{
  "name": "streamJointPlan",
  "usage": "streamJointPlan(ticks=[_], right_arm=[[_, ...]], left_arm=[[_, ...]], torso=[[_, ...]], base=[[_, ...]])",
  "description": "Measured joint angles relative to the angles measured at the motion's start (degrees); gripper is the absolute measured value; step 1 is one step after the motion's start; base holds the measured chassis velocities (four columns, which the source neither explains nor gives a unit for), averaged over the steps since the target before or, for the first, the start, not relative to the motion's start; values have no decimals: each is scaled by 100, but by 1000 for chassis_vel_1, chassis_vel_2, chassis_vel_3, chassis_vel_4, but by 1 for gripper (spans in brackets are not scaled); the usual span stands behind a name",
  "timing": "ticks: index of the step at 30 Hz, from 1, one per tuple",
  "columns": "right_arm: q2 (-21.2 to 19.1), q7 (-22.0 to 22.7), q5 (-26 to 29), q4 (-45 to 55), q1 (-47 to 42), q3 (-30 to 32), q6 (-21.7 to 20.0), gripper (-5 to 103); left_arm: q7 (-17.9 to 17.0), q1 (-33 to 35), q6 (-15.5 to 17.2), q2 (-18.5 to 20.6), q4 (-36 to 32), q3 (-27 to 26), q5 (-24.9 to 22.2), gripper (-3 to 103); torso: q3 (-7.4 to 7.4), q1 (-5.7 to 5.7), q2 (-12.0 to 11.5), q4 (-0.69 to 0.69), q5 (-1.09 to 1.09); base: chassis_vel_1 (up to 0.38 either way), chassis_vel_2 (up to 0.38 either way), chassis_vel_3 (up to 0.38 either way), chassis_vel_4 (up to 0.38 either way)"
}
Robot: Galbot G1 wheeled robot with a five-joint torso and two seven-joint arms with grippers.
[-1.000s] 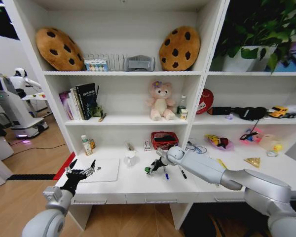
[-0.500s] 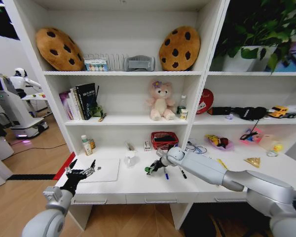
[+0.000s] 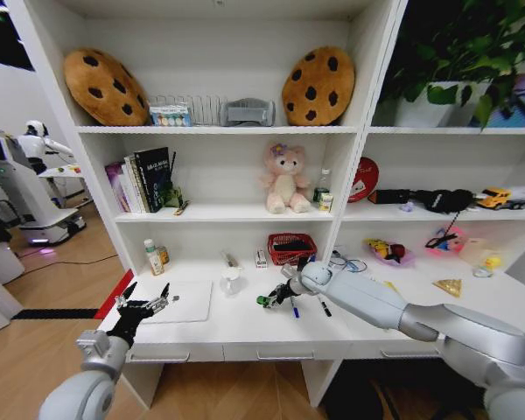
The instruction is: Organize the objects on the table.
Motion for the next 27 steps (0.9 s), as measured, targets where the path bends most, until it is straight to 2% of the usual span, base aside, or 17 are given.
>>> streamJointPlan(ticks=[2, 8, 14, 16, 17, 18, 20, 21, 27], right_arm=[[18, -7, -1, -10, 5, -8, 2, 67], [53, -13, 2, -34, 15, -44, 4, 60], [75, -16, 6, -46, 19, -65, 4, 51], [98, -15, 6, -46, 19, -72, -2, 43], [98, -15, 6, -46, 19, -72, -2, 43], [105, -8, 6, -46, 14, -69, -8, 38], [105, 0, 6, -41, 8, -67, -18, 38], [102, 9, 6, -35, 2, -66, -23, 33], [86, 69, 13, 5, -34, -44, -51, 33]], left_arm=[[0, 0, 0, 0, 0, 0, 0, 100], [0, 0, 0, 0, 0, 0, 0, 100], [0, 0, 0, 0, 0, 0, 0, 100], [0, 0, 0, 0, 0, 0, 0, 100], [0, 0, 0, 0, 0, 0, 0, 100], [0, 0, 0, 0, 0, 0, 0, 100], [0, 0, 0, 0, 0, 0, 0, 100], [0, 0, 0, 0, 0, 0, 0, 100], [0, 0, 0, 0, 0, 0, 0, 100]], torso=[[0, 0, 0, 0, 0], [0, 0, 0, -1, 0], [-1, -1, 1, -1, 0], [-1, -1, 1, -1, 0], [-1, -1, 1, -1, 0], [-1, -1, 1, 0, 0], [-1, 0, 1, -1, 0], [-1, -1, 1, -1, 0], [-1, -1, 1, -1, -1]], base=[[0, 0, 0, 0], [0, 0, 0, 0], [0, 0, 0, 0], [0, 0, 0, 0], [0, 0, 0, 0], [0, 0, 0, 0], [0, 0, 0, 0], [0, 0, 0, 0], [0, 0, 0, 0]])
